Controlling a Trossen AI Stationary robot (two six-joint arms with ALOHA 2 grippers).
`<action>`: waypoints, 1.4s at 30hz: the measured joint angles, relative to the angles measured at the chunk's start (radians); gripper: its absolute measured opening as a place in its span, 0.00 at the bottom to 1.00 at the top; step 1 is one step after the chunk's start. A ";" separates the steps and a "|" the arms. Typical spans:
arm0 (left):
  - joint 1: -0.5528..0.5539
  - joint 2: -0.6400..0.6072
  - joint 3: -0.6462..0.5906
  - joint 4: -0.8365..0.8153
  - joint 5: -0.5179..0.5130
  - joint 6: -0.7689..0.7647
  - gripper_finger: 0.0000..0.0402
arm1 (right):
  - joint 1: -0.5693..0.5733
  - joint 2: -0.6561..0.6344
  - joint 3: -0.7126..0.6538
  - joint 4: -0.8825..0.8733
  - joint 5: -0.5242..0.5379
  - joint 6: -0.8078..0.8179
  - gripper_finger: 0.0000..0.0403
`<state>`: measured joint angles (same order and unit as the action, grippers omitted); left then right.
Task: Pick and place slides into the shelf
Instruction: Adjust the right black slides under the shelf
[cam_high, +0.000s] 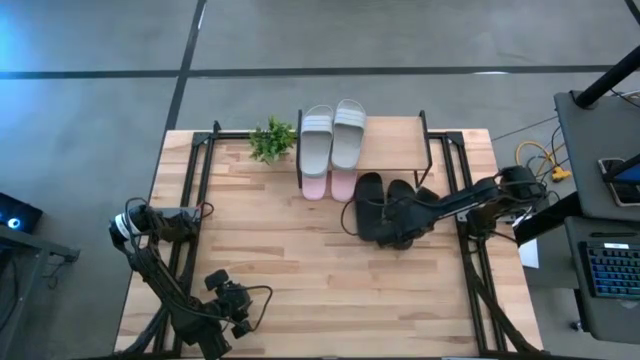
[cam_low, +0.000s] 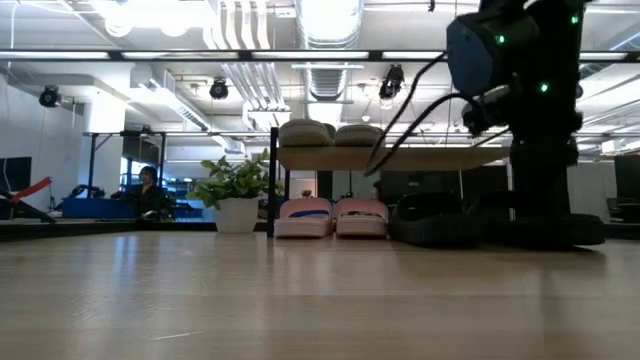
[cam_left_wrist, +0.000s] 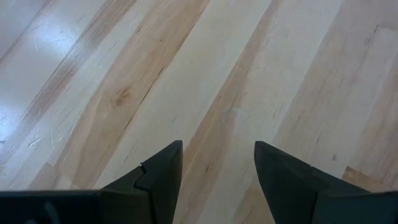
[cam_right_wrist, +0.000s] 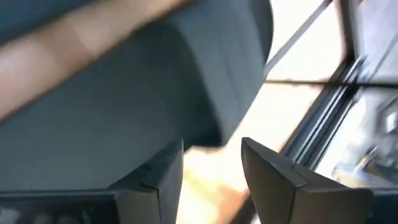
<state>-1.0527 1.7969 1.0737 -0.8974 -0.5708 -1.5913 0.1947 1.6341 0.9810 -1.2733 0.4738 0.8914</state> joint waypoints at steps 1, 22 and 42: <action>0.000 0.000 0.000 0.000 0.000 0.000 0.46 | 0.002 -0.004 0.014 -0.023 -0.043 0.017 0.39; 0.000 0.000 0.000 -0.001 -0.013 0.000 0.46 | 0.193 -0.141 -0.183 0.529 -0.527 0.680 0.18; 0.000 0.000 0.000 0.003 -0.013 0.000 0.46 | -0.003 -0.122 -0.192 0.360 -0.027 0.609 0.08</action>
<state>-1.0531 1.7973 1.0733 -0.8940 -0.5838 -1.5909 0.1916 1.5124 0.7887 -0.9131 0.4471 1.5005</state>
